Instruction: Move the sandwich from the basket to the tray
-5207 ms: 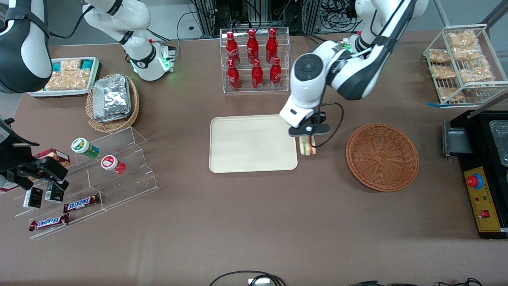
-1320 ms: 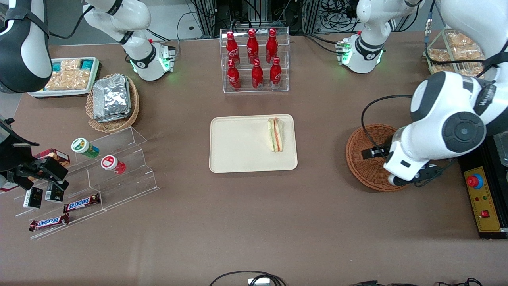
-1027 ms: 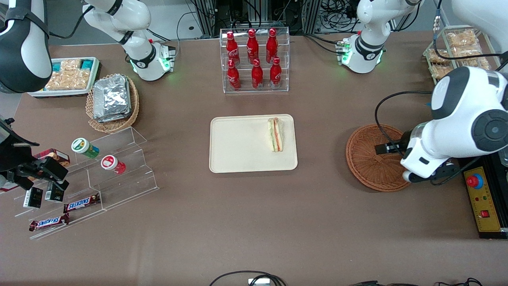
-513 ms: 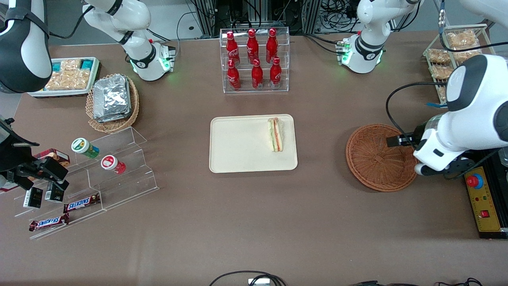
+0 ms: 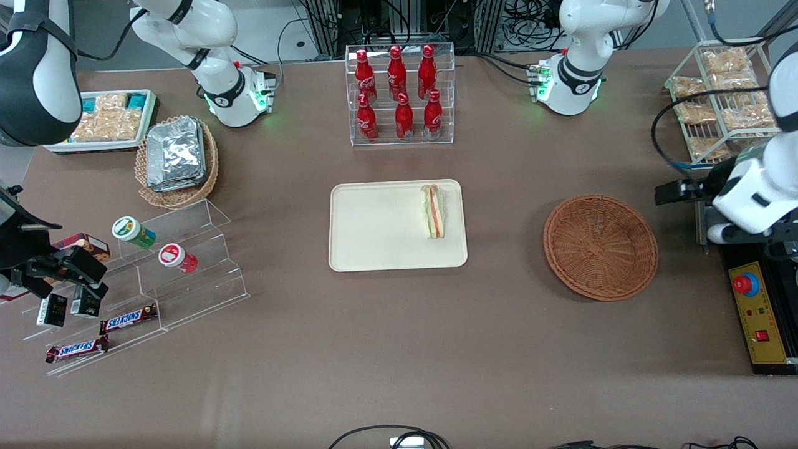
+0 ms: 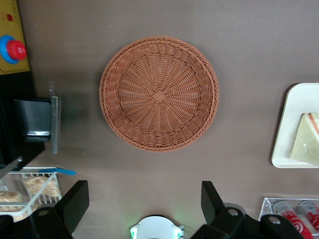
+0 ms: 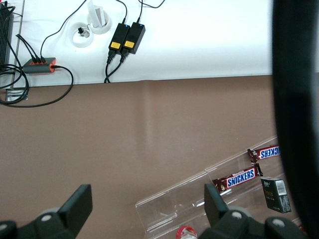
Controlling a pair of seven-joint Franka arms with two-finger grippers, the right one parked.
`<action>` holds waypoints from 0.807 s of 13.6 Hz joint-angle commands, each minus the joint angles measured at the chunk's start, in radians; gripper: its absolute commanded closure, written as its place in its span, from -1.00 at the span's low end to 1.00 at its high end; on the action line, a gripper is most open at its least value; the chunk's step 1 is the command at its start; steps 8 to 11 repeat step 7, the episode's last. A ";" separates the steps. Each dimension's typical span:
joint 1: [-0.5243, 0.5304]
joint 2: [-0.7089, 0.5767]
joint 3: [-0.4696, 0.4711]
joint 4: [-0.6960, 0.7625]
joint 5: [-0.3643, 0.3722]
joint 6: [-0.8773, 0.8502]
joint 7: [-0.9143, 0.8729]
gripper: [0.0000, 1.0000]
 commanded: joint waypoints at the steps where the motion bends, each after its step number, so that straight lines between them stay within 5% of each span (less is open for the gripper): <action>1: -0.019 -0.095 0.024 -0.047 -0.017 -0.020 0.045 -0.99; 11: -0.067 -0.178 0.024 -0.059 -0.017 -0.052 0.036 -0.99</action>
